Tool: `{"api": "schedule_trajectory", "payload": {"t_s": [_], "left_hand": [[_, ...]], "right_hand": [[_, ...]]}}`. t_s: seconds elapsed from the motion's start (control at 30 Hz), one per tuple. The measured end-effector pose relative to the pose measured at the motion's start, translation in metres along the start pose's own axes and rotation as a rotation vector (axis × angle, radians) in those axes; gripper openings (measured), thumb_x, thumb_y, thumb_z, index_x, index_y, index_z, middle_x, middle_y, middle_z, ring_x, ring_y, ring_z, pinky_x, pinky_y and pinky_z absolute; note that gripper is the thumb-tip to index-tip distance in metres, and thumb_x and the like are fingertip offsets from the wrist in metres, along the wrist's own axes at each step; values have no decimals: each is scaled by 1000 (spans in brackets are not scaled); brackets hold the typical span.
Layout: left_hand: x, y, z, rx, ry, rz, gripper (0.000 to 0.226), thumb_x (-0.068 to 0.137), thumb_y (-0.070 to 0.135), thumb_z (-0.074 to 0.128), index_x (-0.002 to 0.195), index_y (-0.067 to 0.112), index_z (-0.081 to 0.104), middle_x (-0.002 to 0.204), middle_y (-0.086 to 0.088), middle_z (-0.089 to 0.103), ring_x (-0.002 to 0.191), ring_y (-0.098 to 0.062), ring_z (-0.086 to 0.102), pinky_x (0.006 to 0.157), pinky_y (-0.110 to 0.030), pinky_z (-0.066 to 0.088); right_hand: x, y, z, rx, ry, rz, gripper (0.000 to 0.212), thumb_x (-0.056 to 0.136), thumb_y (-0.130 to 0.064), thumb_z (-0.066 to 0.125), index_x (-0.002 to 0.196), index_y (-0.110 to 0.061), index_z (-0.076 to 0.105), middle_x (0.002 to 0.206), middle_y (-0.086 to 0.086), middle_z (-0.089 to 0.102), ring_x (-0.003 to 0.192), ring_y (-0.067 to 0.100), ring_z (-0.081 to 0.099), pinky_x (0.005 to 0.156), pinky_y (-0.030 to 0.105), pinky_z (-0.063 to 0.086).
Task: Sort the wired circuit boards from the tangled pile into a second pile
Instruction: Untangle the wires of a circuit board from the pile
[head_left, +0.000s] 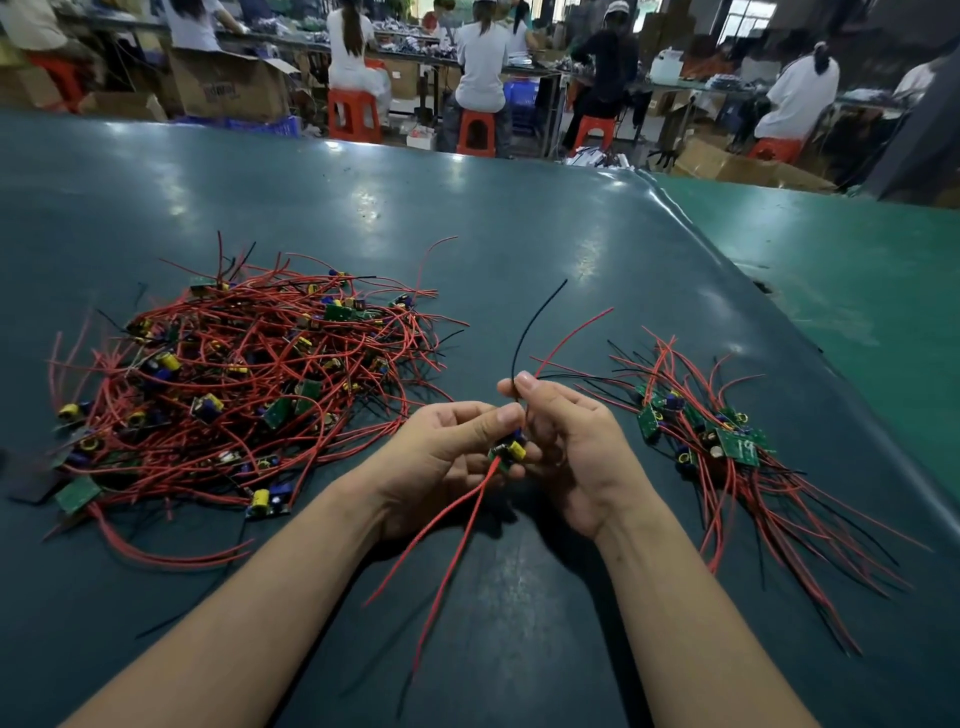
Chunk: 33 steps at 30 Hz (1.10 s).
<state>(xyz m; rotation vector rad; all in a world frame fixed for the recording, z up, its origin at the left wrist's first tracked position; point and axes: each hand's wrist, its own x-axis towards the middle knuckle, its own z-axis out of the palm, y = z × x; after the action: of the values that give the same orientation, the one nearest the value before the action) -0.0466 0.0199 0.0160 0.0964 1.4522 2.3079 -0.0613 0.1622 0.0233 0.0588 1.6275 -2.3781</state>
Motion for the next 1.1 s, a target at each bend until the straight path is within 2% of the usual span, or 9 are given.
{"api": "schedule_trajectory", "payload": {"t_s": [0.2, 0.33, 0.4, 0.53, 0.7, 0.83, 0.93, 1.1], "left_hand": [[-1, 1, -1, 43, -5, 0, 34, 76, 29, 68, 97, 1, 66, 84, -17, 73, 61, -16, 68, 59, -20, 55], [-3, 1, -3, 51, -15, -1, 33, 77, 29, 65, 98, 3, 68, 83, -17, 74, 61, -15, 67, 61, -20, 56], [-3, 1, -3, 29, -2, 1, 32, 76, 31, 66, 94, 5, 74, 80, -16, 73, 57, -13, 66, 57, -18, 55], [-5, 2, -3, -78, 11, 3, 30, 80, 29, 64, 95, 7, 79, 73, -13, 70, 55, -12, 64, 50, -16, 52], [-8, 4, -4, -8, 9, -8, 26, 79, 30, 65, 87, 8, 76, 76, -13, 71, 55, -13, 63, 54, -17, 53], [-10, 8, -4, 2, 3, -34, 20, 79, 28, 67, 79, 10, 75, 73, -11, 70, 51, -12, 61, 47, -16, 50], [-13, 9, -5, -22, 8, -55, 17, 75, 25, 68, 67, 10, 72, 68, -13, 68, 45, -14, 59, 39, -15, 45], [-15, 8, -6, -22, -24, -70, 16, 78, 21, 75, 67, 10, 71, 68, -14, 68, 46, -15, 59, 45, -20, 48]], "right_hand": [[0, -4, -8, -64, -146, -8, 26, 65, -33, 78, 85, -16, 79, 60, -1, 61, 42, 8, 44, 46, 21, 35], [-2, -8, -16, -136, -257, 34, 33, 71, -35, 74, 95, -12, 78, 61, -2, 63, 44, 5, 49, 41, 14, 30], [-2, -9, -20, -126, -292, 52, 35, 72, -33, 74, 95, -6, 76, 60, 0, 62, 43, 4, 50, 37, 13, 30], [-5, -11, -22, -106, -371, 74, 23, 73, -26, 71, 92, -14, 79, 61, 2, 62, 43, 5, 46, 37, 14, 34], [-3, -9, -13, -137, -281, -15, 13, 68, -23, 76, 76, -13, 79, 58, 1, 65, 46, 5, 56, 41, 11, 37], [-2, -6, -5, -116, -143, -58, 14, 65, -27, 77, 65, -13, 76, 52, 0, 58, 42, 6, 50, 41, 12, 37], [-1, -7, -5, -39, 21, -86, 14, 67, -25, 77, 65, -11, 75, 55, -3, 61, 40, 3, 46, 37, 11, 33], [-2, -10, -6, -23, 163, -111, 13, 81, -21, 75, 72, -11, 76, 53, -4, 55, 39, 3, 45, 33, 11, 30]]}}
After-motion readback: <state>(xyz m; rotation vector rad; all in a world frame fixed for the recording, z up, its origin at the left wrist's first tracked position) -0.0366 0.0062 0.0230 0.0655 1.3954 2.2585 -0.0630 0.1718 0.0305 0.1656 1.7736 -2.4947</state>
